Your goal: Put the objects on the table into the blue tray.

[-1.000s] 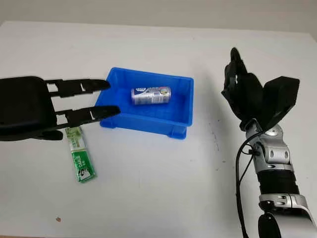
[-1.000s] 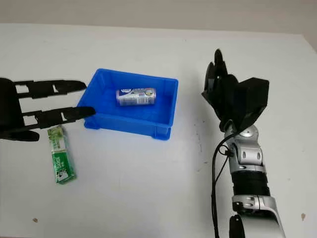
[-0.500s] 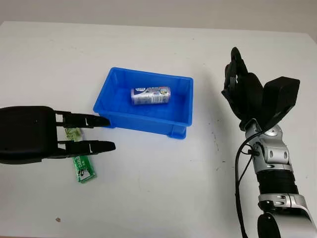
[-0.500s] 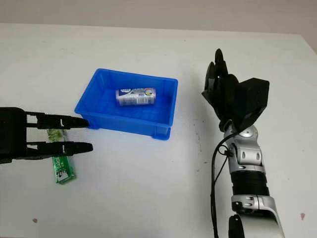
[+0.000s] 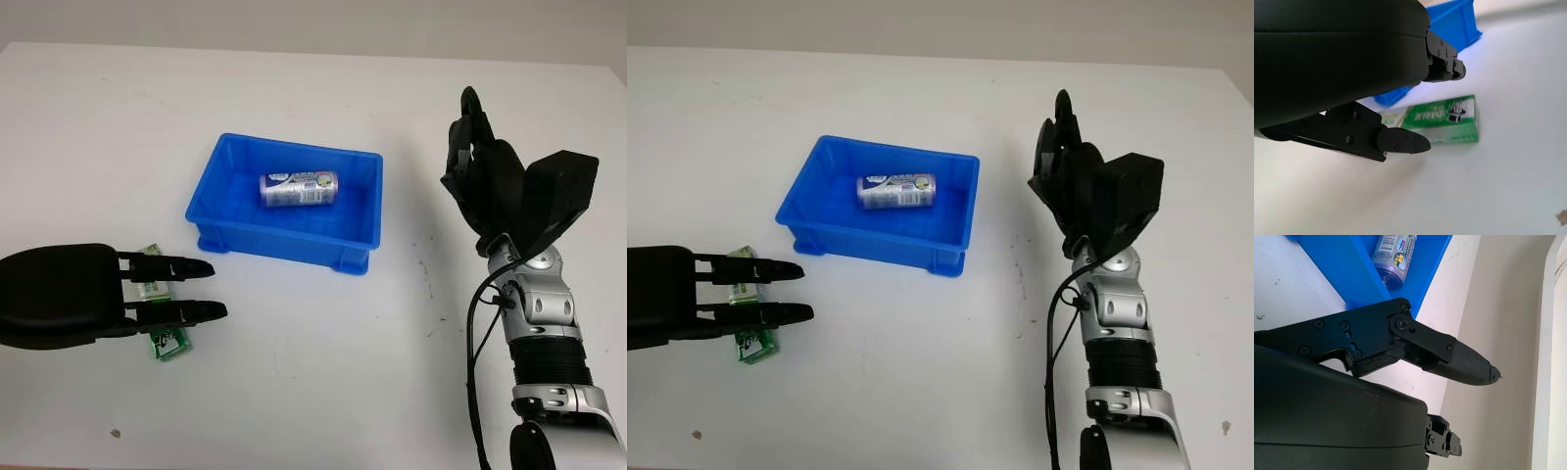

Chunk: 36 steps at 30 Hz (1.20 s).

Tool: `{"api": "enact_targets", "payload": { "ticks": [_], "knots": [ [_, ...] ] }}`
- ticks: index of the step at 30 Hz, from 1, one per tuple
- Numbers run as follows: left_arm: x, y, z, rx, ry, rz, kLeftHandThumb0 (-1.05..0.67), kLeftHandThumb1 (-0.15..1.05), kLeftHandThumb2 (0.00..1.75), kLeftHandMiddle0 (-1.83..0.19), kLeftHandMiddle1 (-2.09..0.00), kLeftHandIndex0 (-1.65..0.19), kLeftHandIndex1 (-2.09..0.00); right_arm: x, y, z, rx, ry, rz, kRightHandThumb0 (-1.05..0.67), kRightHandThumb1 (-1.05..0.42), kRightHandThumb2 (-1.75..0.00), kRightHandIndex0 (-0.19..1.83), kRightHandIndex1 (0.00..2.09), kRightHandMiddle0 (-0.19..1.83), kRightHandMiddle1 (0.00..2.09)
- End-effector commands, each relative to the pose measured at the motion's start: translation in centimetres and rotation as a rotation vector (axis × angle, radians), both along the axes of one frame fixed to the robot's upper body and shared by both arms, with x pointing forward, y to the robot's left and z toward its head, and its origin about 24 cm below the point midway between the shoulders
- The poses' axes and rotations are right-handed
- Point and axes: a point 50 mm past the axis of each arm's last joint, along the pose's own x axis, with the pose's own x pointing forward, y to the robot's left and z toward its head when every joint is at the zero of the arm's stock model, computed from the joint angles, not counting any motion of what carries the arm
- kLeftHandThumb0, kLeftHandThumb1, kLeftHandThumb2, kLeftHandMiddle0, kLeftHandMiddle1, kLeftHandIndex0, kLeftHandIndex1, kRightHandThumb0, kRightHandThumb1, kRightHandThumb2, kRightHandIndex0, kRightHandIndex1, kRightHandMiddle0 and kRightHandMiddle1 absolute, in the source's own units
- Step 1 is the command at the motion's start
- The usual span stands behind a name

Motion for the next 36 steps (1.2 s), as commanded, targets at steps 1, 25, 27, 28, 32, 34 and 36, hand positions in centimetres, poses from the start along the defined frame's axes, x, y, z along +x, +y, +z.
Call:
{"api": "enact_targets", "payload": {
  "ticks": [1, 25, 27, 28, 32, 34, 36],
  "knots": [
    [0.6, -0.3, -1.0, 0.003, 0.004, 0.006, -0.38, 1.01, 0.08, -0.1, -0.03, -0.09, -0.04, -0.3, -0.4, 0.5, -0.003, -0.024, -0.01, -0.74, -1.05, -0.82, -0.19, 0.0, -0.19, 0.0],
    [4.2, 0.0, -5.3, 0.083, -0.195, -0.199, -0.48, 1.05, 0.2, -0.5, -2.09, -0.08, -2.0, -1.2, -0.7, 0.9, 0.021, -0.026, -0.013, -0.67, -1.05, -0.81, -0.19, 0.0, -0.19, 0.0],
    [4.0, 0.0, -5.3, 0.048, -0.182, -0.205, -0.48, 1.05, 0.28, -0.65, -2.09, -0.26, -2.07, -1.1, -0.7, 0.9, 0.024, -0.027, -0.009, -0.67, -1.05, -0.8, -0.19, 0.0, -0.19, 0.0],
    [4.0, 0.0, -5.2, 0.034, -0.177, -0.211, -0.5, 1.05, 0.31, -0.77, -2.09, -0.36, -2.09, -1.1, -0.6, 0.9, 0.024, -0.029, -0.007, -0.67, -1.05, -0.81, -0.19, 0.0, -0.19, 0.0],
    [3.7, -0.2, -5.0, -0.08, -0.228, -0.302, -0.54, 1.05, 0.43, -1.05, -2.09, -0.48, -2.09, -1.0, -0.6, 0.9, 0.025, -0.023, -0.007, -0.66, -1.05, -0.81, -0.19, 0.0, -0.19, 0.0],
    [3.5, -0.9, -4.8, -0.169, -0.247, -0.362, -0.54, 1.05, 0.43, -1.09, -2.09, -0.48, -2.09, -1.0, -0.6, 0.8, 0.028, -0.021, -0.002, -0.66, -1.05, -0.81, -0.19, 0.0, -0.19, 0.0],
    [3.2, -2.2, -4.2, -0.232, -0.249, -0.429, -0.51, 1.05, 0.42, -1.04, -2.09, -0.4, -2.09, -1.0, -0.6, 0.7, 0.028, -0.018, -0.002, -0.65, -1.05, -0.82, -0.19, 0.0, -0.19, 0.0]
  ]
}}
